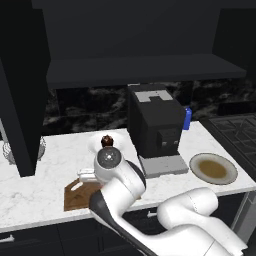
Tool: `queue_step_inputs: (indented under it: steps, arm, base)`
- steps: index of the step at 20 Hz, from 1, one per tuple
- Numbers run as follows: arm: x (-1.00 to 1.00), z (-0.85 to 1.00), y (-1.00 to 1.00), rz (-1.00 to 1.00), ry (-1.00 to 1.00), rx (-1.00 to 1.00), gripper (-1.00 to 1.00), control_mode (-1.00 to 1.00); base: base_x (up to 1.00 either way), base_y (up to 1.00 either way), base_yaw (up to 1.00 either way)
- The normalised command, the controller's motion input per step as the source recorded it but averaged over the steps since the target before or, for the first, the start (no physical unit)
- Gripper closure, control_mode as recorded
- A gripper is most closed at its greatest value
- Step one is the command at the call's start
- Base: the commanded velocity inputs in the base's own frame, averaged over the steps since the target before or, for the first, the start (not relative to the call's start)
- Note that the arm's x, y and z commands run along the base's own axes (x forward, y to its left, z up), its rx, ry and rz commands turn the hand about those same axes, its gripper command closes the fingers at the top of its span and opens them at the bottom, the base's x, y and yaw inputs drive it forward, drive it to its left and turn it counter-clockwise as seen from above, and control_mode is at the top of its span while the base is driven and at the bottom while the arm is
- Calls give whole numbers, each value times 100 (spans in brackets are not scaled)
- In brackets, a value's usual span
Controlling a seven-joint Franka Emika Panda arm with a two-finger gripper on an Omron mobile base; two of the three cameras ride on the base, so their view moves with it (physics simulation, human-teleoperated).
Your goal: From the different types of pastries on the counter, select a croissant and place it on the cutting board. Then retrieve a jar of jam from the cabinet and place it alongside the croissant on the cutting board.
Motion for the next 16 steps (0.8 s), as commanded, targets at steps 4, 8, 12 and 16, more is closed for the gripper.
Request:
queue_step_inputs:
  steps: [4,8,12,16]
  arm:
    - [2,-17,3,0,-7,0,100,-100]
    - [0,0,0,0,-16,0,100,-100]
    - [0,-1,0,0,-23,0,100,-100]
    - [0,-12,-8,0,-16,0,100,-100]
  base:
    - [0,0,0]
    - [0,0,0]
    - [0,0,0]
    - [0,0,0]
